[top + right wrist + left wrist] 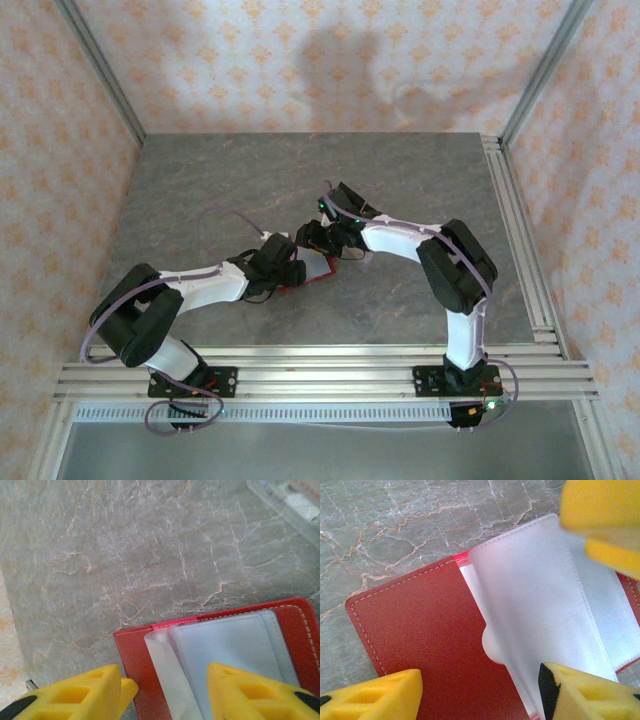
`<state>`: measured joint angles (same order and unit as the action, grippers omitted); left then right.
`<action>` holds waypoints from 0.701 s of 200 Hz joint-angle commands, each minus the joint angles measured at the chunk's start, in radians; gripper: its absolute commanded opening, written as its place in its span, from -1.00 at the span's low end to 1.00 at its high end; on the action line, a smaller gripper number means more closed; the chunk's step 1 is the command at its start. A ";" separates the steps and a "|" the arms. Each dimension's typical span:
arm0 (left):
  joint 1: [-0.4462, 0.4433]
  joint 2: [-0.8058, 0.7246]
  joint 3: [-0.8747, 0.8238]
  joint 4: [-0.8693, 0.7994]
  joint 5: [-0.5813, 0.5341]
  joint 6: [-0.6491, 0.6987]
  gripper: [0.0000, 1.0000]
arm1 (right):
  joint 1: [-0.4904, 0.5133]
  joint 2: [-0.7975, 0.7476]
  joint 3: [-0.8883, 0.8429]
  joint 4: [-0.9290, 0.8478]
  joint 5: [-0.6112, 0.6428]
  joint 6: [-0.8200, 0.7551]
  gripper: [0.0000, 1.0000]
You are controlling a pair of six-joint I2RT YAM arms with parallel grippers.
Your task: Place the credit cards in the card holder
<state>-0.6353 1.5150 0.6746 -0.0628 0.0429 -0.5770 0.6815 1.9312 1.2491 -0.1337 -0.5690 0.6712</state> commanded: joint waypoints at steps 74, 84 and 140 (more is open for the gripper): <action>-0.006 -0.004 0.020 -0.039 -0.032 0.002 0.28 | 0.002 0.009 -0.053 0.021 -0.029 -0.005 -0.03; -0.006 -0.020 0.019 -0.047 -0.039 0.005 0.29 | 0.001 0.009 -0.050 0.028 -0.043 -0.005 -0.03; -0.001 -0.203 0.020 -0.141 -0.140 -0.015 0.43 | 0.036 0.021 -0.003 0.013 -0.099 -0.013 -0.03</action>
<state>-0.6350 1.4010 0.6746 -0.1280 -0.0059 -0.5777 0.6922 1.9293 1.2053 -0.1249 -0.6304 0.6689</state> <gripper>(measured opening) 0.704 0.485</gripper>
